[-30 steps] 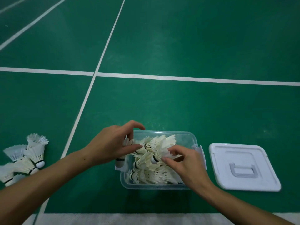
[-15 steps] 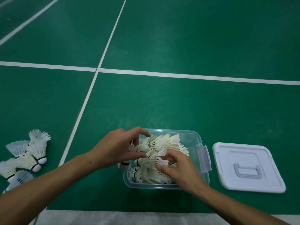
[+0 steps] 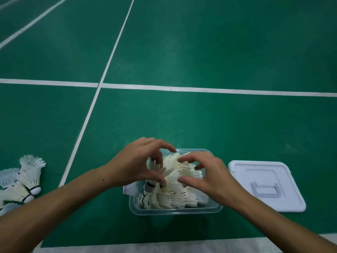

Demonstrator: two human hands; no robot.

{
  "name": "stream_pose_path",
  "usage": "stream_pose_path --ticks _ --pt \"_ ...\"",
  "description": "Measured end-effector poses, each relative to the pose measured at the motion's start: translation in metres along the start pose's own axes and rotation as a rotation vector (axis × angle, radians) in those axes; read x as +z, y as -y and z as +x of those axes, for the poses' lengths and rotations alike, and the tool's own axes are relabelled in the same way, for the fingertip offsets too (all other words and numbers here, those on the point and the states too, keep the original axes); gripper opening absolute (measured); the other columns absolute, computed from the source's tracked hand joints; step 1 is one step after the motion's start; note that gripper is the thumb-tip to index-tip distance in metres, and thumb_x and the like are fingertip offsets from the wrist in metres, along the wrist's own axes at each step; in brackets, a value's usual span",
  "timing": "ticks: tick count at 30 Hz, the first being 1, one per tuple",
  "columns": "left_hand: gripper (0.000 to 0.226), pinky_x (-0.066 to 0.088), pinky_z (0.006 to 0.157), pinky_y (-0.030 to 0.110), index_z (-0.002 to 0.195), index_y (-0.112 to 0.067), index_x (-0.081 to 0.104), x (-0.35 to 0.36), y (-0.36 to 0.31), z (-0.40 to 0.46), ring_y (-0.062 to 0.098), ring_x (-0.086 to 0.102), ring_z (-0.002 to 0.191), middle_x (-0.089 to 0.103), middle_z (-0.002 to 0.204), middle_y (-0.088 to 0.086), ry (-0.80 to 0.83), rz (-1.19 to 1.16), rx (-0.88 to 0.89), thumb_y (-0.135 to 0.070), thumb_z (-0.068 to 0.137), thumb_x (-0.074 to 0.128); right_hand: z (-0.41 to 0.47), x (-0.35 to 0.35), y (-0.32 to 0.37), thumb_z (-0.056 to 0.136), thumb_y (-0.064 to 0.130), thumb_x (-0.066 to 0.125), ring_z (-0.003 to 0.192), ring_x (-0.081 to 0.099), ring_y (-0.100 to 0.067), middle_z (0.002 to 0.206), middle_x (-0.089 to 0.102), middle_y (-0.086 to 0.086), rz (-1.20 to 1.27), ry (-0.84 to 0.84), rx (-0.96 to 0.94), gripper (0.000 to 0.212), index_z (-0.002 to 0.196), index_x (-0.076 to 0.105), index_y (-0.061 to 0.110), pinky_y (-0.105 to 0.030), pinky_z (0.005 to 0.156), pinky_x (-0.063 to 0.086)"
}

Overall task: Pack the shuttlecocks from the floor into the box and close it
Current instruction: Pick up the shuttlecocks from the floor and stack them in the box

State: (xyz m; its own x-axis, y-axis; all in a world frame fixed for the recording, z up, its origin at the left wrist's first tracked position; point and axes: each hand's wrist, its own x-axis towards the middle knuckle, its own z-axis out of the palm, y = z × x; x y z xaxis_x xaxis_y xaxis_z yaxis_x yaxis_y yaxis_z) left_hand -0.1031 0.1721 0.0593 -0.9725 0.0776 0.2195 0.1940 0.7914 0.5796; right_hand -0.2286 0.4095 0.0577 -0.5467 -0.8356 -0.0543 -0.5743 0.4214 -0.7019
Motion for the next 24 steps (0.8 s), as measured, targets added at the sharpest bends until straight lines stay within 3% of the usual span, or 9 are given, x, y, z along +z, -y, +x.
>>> stream_pose_path --ticks 2,8,11,14,18,21,24 --pt "0.075 0.042 0.082 0.018 0.128 -0.038 0.056 -0.001 -0.004 0.012 -0.009 0.051 0.091 0.065 0.087 -0.022 0.001 0.013 0.043 -0.063 0.065 0.087 0.009 0.002 0.010 0.086 0.040 0.085 0.116 0.062 0.000 0.122 0.070 0.024 0.079 0.046 -0.053 0.045 0.127 0.070 0.035 -0.027 0.094 0.057" --pt "0.064 0.047 0.076 0.030 0.122 -0.032 0.061 0.000 -0.010 0.028 0.006 0.054 0.088 0.066 0.093 -0.019 -0.073 0.033 0.113 -0.059 0.070 0.086 0.019 0.008 0.005 0.087 0.023 0.085 0.096 0.071 -0.005 0.102 0.078 0.013 0.147 -0.013 -0.098 0.018 0.104 0.079 0.021 -0.036 0.087 0.059" --pt "0.059 0.052 0.083 0.031 0.121 -0.022 0.065 0.003 -0.012 0.026 0.010 0.057 0.099 0.066 0.112 -0.012 -0.156 0.021 0.085 -0.056 0.077 0.083 0.015 0.008 -0.006 0.086 0.030 0.086 0.097 0.069 -0.005 0.097 0.077 0.020 0.157 -0.084 -0.081 0.012 0.096 0.080 0.031 -0.039 0.088 0.057" --pt "0.062 0.052 0.088 0.027 0.126 -0.024 0.062 0.010 -0.009 0.013 0.005 0.057 0.104 0.062 0.120 -0.013 -0.210 -0.003 -0.062 -0.063 0.079 0.077 0.009 -0.003 -0.025 0.085 0.039 0.085 0.101 0.069 -0.004 0.099 0.077 0.024 0.191 -0.194 0.049 0.013 0.097 0.081 0.036 -0.044 0.093 0.057" --pt "0.077 0.056 0.093 0.030 0.135 -0.038 0.052 0.024 0.002 -0.014 -0.011 0.052 0.109 0.051 0.126 -0.029 -0.012 0.062 -0.240 -0.084 0.074 0.065 -0.008 -0.017 -0.049 0.088 0.026 0.085 0.086 0.073 -0.008 0.094 0.080 0.019 0.248 -0.232 0.180 0.010 0.091 0.082 0.035 -0.045 0.087 0.061" --pt "0.084 0.055 0.094 0.031 0.141 -0.042 0.046 0.034 0.004 -0.027 -0.004 0.051 0.117 0.047 0.138 -0.027 0.140 0.129 -0.262 -0.085 0.071 0.066 -0.023 -0.015 -0.057 0.087 0.024 0.085 0.076 0.076 -0.013 0.088 0.080 0.015 0.254 -0.214 0.265 0.008 0.091 0.082 0.031 -0.048 0.075 0.065" --pt "0.078 0.055 0.089 0.029 0.141 -0.043 0.044 0.047 0.002 -0.030 0.001 0.057 0.115 0.049 0.140 -0.025 0.188 0.185 -0.242 -0.076 0.076 0.072 -0.031 -0.001 -0.057 0.085 0.027 0.087 0.084 0.073 -0.002 0.087 0.077 0.023 0.176 -0.168 0.261 0.013 0.088 0.080 0.038 -0.034 0.077 0.065"
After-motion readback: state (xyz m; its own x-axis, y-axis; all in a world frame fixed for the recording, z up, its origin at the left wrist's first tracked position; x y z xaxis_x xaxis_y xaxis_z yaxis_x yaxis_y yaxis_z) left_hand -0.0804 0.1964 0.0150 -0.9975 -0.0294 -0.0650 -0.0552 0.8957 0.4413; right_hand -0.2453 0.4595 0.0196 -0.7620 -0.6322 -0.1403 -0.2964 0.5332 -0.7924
